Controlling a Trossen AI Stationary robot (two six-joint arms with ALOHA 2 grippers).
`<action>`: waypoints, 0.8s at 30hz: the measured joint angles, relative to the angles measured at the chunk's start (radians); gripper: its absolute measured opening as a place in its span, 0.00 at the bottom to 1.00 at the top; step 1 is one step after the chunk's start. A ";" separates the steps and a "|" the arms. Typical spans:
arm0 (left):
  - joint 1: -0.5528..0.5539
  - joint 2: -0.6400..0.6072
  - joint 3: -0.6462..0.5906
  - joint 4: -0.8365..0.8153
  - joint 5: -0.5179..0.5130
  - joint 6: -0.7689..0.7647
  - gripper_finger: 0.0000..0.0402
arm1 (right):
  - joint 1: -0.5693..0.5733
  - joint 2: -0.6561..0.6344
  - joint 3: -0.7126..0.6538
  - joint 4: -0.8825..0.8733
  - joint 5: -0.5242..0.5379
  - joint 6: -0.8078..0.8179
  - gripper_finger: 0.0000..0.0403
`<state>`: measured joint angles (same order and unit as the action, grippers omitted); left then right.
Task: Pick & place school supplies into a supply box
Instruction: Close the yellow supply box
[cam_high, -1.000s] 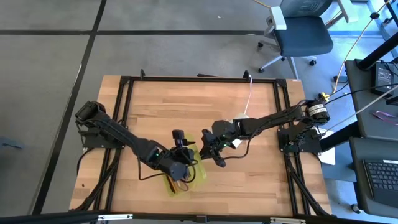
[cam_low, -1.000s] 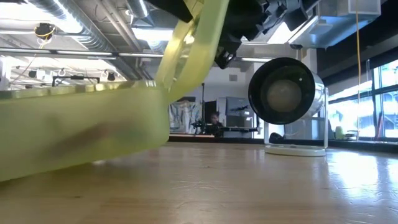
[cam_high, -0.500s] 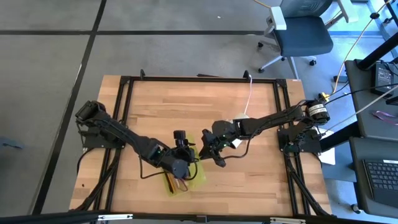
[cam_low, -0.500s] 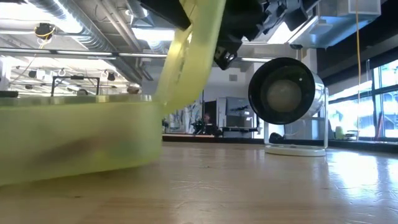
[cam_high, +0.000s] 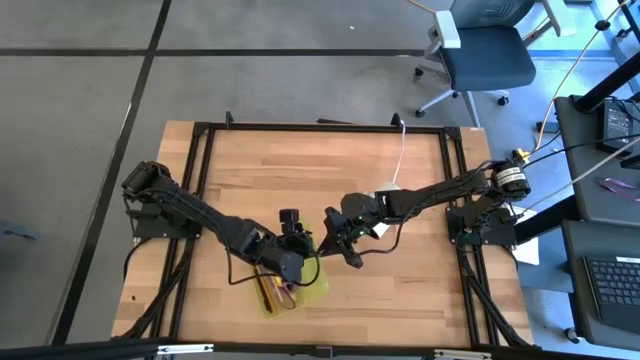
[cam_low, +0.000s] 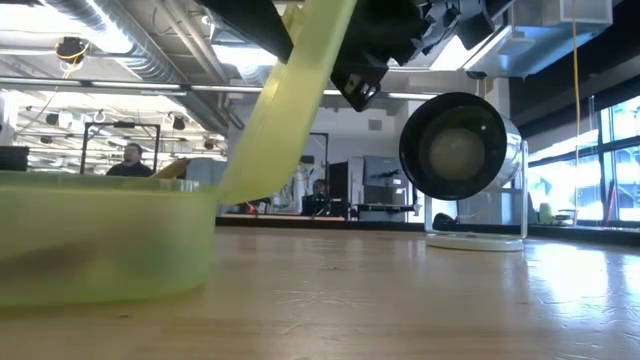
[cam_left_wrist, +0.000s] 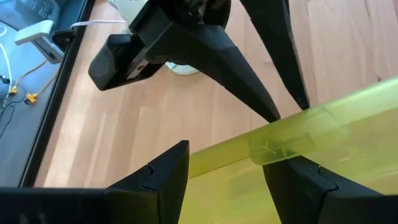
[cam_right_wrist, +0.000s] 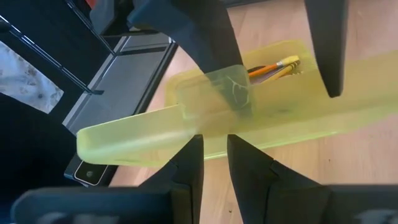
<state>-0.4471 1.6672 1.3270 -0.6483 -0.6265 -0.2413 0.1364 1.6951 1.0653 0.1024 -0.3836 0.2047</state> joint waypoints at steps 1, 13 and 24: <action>0.002 0.000 0.000 0.000 0.001 0.000 0.48 | 0.000 0.000 0.000 0.000 0.000 0.000 0.19; 0.041 -0.003 0.001 -0.008 0.124 -0.008 0.48 | 0.000 0.000 0.000 0.008 -0.002 0.003 0.19; 0.051 -0.003 0.001 -0.012 0.150 -0.006 0.47 | 0.000 0.000 0.000 0.007 -0.002 0.001 0.19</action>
<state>-0.3958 1.6646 1.3281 -0.6605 -0.4766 -0.2471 0.1364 1.6951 1.0653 0.1093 -0.3855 0.2054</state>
